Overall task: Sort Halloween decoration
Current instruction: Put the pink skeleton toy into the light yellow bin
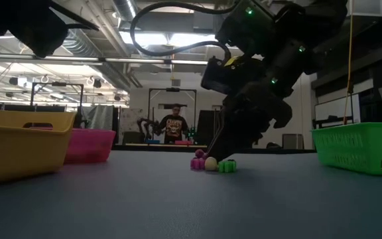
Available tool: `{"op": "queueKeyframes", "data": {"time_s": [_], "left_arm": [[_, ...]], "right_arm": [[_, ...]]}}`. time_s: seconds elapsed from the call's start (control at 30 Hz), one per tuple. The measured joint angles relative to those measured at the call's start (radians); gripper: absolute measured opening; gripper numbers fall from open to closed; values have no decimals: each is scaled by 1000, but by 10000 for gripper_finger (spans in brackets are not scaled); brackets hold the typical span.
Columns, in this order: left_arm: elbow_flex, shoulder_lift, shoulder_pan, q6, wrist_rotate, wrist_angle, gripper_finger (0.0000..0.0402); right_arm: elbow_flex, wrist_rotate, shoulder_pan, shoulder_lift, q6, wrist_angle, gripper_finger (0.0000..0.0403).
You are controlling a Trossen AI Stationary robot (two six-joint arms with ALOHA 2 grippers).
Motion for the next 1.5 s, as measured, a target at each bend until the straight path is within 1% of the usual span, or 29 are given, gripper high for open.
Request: {"op": "queueKeyframes", "data": {"time_s": [0.1, 0.17, 0.23, 0.4, 0.53, 0.7, 0.83, 1.0, 1.1, 1.23, 1.37, 1.5], "left_arm": [[0, 0, 0, 0, -40, 0, 115], [0, 0, 0, 0, -62, 0, 115], [0, 0, 0, 0, -85, 0, 115], [0, 0, 0, 16, -136, 6, 115], [0, 0, -1, 26, -188, 12, 115], [0, 0, -1, 26, -267, 99, 115], [0, 0, 1, 28, -274, 176, 115], [0, 0, 2, 21, -274, 180, 115], [0, 0, 3, 20, -285, 212, 115], [0, 0, 7, 26, -369, 311, 115], [0, 0, 22, 26, -447, 408, 115], [0, 0, 42, 44, -551, 435, 115]], "right_arm": [[-1, -9, -1, 1, -1, 19, 27], [-2, -10, -1, 1, -1, 22, 19], [-2, -10, -1, 1, -1, 25, 19], [-2, -16, -1, -1, 0, 29, 34], [8, -17, -1, -4, 0, 25, 32], [50, -17, -1, -7, 0, 28, 27], [94, -17, -1, -8, -15, 30, 28], [137, -17, 0, -8, -54, 29, 28], [158, -17, 0, -8, -54, 29, 28], [179, -27, 0, -9, -54, 30, 28], [197, -82, 0, -10, -54, 33, 28], [205, -145, 0, -10, -53, 36, 28]]}}
